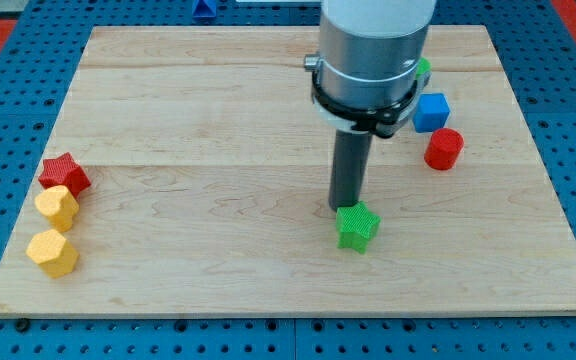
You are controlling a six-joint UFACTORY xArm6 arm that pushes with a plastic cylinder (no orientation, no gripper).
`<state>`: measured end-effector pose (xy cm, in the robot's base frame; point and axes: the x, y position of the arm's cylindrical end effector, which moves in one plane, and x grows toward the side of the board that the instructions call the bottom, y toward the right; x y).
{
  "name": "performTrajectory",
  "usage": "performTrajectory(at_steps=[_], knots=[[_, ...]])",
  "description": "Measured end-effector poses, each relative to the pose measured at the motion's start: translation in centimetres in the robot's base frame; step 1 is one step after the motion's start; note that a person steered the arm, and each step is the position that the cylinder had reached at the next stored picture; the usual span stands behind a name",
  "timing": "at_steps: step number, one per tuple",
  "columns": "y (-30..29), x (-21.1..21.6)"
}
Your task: Move the green star below the red circle
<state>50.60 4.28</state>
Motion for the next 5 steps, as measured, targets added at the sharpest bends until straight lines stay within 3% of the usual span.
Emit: performTrajectory(at_steps=[1, 2, 5], knots=[[-4.3, 1.9], [-1.9, 4.5], [4.4, 2.1]])
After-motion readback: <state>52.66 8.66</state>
